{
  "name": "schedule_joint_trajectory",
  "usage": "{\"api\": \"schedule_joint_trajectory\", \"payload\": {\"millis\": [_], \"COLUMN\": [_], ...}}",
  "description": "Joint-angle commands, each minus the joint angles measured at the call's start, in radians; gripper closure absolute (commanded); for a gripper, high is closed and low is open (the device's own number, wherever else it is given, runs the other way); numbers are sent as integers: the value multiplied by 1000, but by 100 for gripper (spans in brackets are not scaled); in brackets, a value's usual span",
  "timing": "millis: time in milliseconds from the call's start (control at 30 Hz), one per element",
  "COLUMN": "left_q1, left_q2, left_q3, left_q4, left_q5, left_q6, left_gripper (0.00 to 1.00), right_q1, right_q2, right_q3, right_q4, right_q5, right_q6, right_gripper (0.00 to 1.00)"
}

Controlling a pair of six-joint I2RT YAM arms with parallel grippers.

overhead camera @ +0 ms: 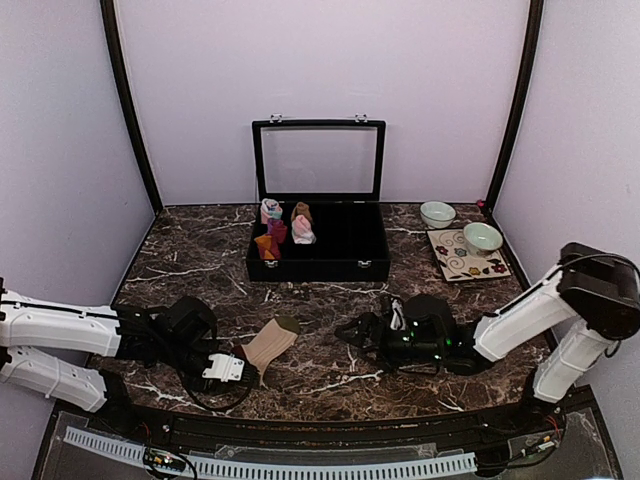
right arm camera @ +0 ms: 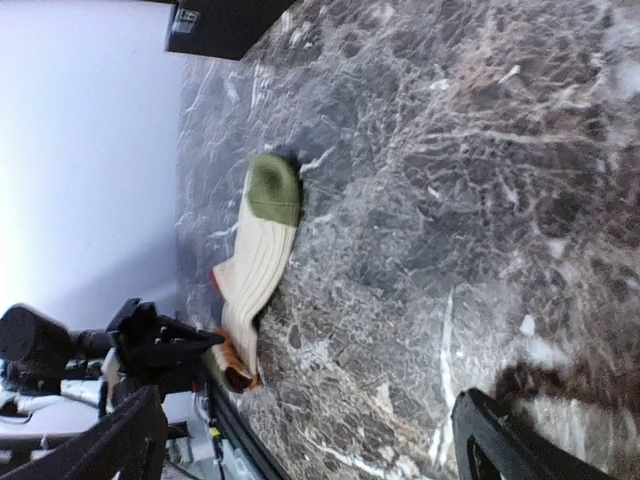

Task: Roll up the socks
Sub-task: Roll the sock at the center of the board.

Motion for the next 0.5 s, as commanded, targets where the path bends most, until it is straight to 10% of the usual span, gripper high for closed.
{"api": "schedule_joint_trajectory", "payload": {"millis": [0, 233, 467], "left_q1": [28, 31, 32], "left_q2": [-54, -72, -85], "left_q3": [-31, -28, -40], "left_q4": [-71, -44, -20], "left_q5": [-5, 2, 10], "left_q6": [-1, 9, 0], "left_gripper": [100, 100, 100], "right_q1": [175, 305, 294], "right_q2": [-266, -255, -398], "right_q3": [372, 583, 436], "right_q4": [-908, -1132, -941], "right_q5": [617, 741, 728], "right_q6": [-104, 32, -143], "right_gripper": [1, 1, 0]}}
